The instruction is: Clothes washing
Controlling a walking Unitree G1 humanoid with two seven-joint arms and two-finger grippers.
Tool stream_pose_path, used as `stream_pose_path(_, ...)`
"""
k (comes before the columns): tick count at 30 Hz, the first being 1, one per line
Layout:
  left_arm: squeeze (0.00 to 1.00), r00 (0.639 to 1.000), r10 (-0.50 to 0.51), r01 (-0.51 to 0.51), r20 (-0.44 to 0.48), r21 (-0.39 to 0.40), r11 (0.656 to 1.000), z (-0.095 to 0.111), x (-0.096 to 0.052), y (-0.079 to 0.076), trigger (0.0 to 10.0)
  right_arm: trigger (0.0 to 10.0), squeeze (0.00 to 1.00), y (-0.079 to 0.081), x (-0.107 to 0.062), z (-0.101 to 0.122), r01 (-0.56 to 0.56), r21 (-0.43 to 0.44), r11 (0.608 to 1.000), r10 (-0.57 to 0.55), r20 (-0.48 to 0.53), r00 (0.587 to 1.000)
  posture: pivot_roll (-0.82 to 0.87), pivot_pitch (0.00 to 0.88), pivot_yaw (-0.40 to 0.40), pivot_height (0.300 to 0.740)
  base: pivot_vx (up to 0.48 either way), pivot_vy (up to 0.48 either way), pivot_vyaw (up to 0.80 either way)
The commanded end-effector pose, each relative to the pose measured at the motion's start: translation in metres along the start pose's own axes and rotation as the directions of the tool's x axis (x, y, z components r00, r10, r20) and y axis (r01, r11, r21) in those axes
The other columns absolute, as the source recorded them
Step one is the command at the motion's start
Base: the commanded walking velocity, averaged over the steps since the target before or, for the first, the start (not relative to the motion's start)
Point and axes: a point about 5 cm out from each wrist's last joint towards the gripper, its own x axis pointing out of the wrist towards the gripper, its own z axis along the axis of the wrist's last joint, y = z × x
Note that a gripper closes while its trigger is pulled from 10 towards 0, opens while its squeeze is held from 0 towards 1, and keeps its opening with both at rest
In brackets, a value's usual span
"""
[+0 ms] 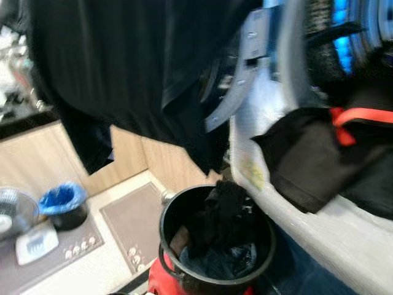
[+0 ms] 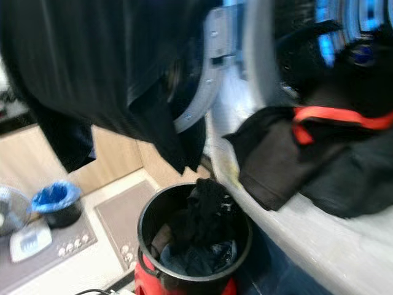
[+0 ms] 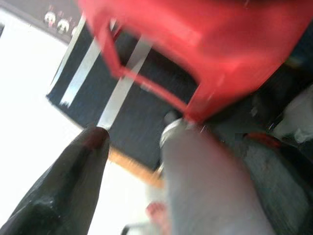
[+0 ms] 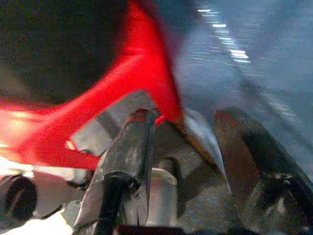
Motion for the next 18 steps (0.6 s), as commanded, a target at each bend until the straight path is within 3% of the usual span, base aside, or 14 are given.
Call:
stream_pose_path(1, 0.00, 1.000, -0.030, 0.031, -0.008, 0.129, 0.991, -0.002, -0.001, -0.001, 10.0, 10.0, 0.00, 0.002, -0.001, -0.004, -0.004, 0.003, 1.000, 0.004, -0.013, 1.000, -0.06, 0.012, 0.072, 0.740, 0.000, 0.000, 0.00)
stream_pose_path(3, 0.00, 0.999, -0.054, 0.054, -0.007, 0.209, 0.976, -0.003, -0.001, -0.002, 10.0, 10.0, 0.00, 0.001, -0.001, -0.004, -0.005, 0.002, 1.000, 0.005, -0.011, 1.000, -0.06, 0.015, 0.071, 0.740, 0.000, 0.000, 0.00)
stream_pose_path(4, 0.00, 0.999, -0.054, 0.054, -0.007, 0.209, 0.976, -0.003, -0.001, -0.002, 10.0, 10.0, 0.00, 0.001, -0.001, -0.004, -0.005, 0.002, 1.000, 0.005, -0.011, 1.000, -0.06, 0.015, 0.071, 0.740, 0.000, 0.000, 0.00)
stream_pose_path(5, 0.00, 0.997, -0.074, 0.073, -0.008, 0.278, 0.958, -0.002, -0.001, -0.002, 10.0, 10.0, 0.00, 0.000, -0.001, -0.004, -0.010, -0.003, 1.000, 0.010, -0.008, 1.000, -0.05, 0.018, 0.069, 0.740, 0.000, 0.000, 0.00)
stream_pose_path(7, 0.00, 0.997, -0.075, 0.075, -0.008, 0.286, 0.955, -0.002, -0.001, -0.002, 10.0, 10.0, 0.00, 0.000, -0.001, -0.004, -0.011, -0.003, 1.000, 0.011, -0.007, 1.000, -0.05, 0.018, 0.069, 0.740, 0.000, 0.000, 0.00)
stream_pose_path(8, 0.00, 0.994, -0.108, 0.103, -0.005, 0.347, 0.932, -0.001, -0.002, -0.004, 10.0, 10.0, 0.00, -0.001, -0.001, -0.002, -0.017, -0.005, 1.000, 0.017, 0.001, 1.000, -0.05, 0.022, 0.069, 0.740, 0.000, 0.000, 0.00)
stream_pose_path(11, 0.00, 0.989, -0.148, 0.135, 0.002, 0.388, 0.912, 0.001, -0.002, -0.004, 10.0, 10.0, 0.00, -0.002, -0.001, 0.001, -0.033, -0.015, 0.999, 0.033, 0.017, 0.999, -0.05, 0.022, 0.069, 0.740, 0.000, 0.000, 0.00)
stream_pose_path(18, 0.00, 0.970, -0.235, 0.179, 0.070, 0.453, 0.873, 0.026, -0.003, 0.007, 10.0, 10.0, 0.00, -0.007, -0.002, 0.009, -0.143, -0.137, 0.980, 0.150, 0.043, 0.988, -0.04, 0.035, 0.062, 0.740, 0.000, 0.000, 0.00)
